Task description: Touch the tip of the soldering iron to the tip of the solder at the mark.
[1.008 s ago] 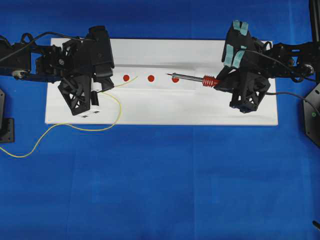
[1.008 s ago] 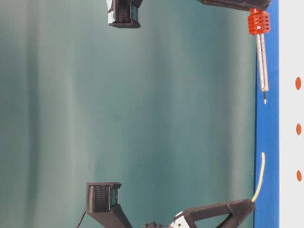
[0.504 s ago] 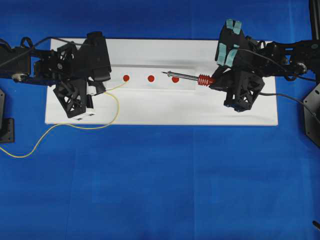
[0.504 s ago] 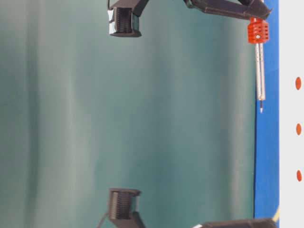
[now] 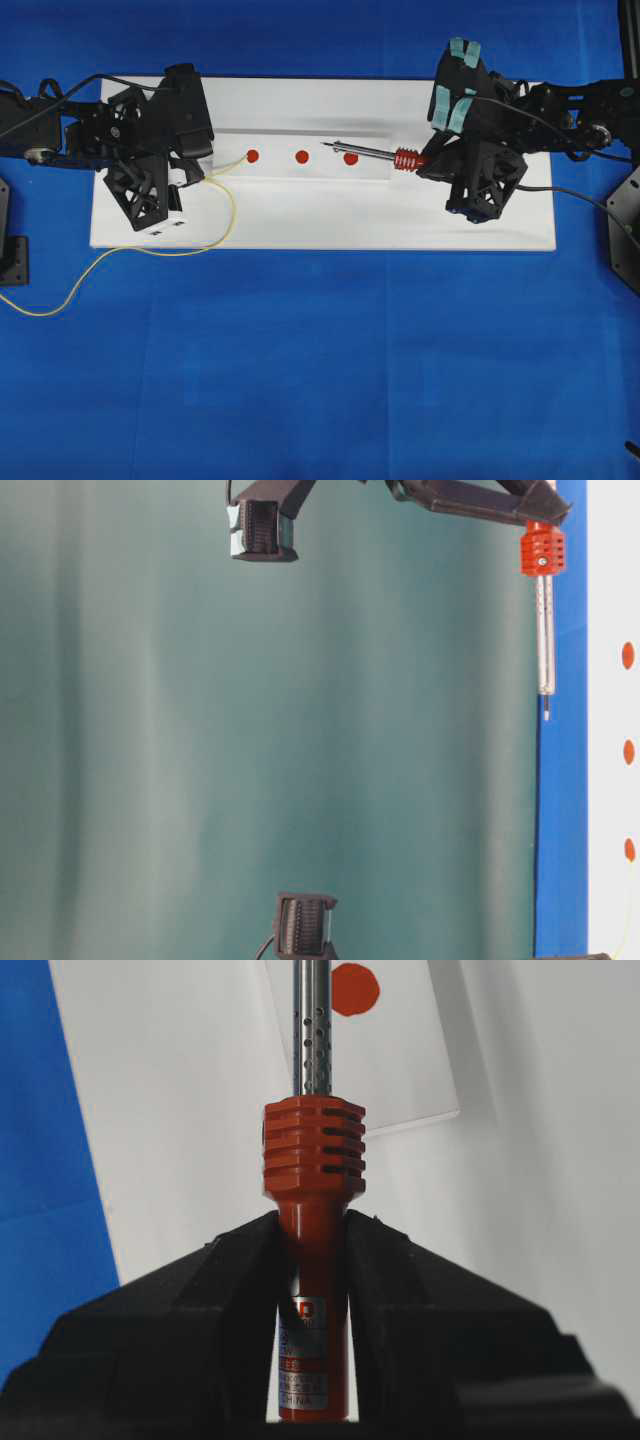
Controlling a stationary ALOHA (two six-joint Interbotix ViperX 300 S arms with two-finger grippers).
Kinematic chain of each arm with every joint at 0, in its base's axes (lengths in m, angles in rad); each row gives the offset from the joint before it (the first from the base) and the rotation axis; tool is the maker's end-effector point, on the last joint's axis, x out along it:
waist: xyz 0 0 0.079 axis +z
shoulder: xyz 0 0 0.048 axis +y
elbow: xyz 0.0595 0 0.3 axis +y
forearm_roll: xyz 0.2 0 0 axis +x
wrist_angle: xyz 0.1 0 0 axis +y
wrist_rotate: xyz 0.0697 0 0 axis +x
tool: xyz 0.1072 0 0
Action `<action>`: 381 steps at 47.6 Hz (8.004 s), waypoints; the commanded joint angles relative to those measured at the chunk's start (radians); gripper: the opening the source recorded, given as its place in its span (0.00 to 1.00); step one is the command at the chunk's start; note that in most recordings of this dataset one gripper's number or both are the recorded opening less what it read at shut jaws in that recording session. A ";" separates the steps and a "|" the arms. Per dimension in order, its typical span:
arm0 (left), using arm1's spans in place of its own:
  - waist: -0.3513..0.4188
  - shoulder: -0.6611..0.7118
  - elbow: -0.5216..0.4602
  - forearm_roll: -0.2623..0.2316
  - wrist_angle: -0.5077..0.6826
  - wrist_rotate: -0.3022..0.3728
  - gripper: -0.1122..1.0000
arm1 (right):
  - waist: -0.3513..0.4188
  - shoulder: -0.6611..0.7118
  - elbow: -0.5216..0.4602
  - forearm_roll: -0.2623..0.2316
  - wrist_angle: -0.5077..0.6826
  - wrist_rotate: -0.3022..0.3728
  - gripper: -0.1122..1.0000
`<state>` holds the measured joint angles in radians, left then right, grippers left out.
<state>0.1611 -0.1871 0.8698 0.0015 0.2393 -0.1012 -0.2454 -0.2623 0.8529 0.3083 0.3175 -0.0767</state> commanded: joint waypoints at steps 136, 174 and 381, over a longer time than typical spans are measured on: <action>-0.008 0.048 -0.110 0.000 0.140 0.009 0.13 | 0.018 0.382 -0.431 -0.098 0.206 0.006 0.16; -0.008 0.048 -0.123 0.000 0.160 0.011 0.13 | 0.018 0.382 -0.434 -0.098 0.212 0.008 0.16; -0.023 0.247 -0.445 0.005 0.334 -0.035 0.13 | 0.017 0.110 -0.176 -0.206 0.212 0.118 0.16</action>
<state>0.1365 0.0721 0.4357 0.0031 0.5783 -0.1350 -0.2286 -0.1473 0.6995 0.1043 0.5323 0.0399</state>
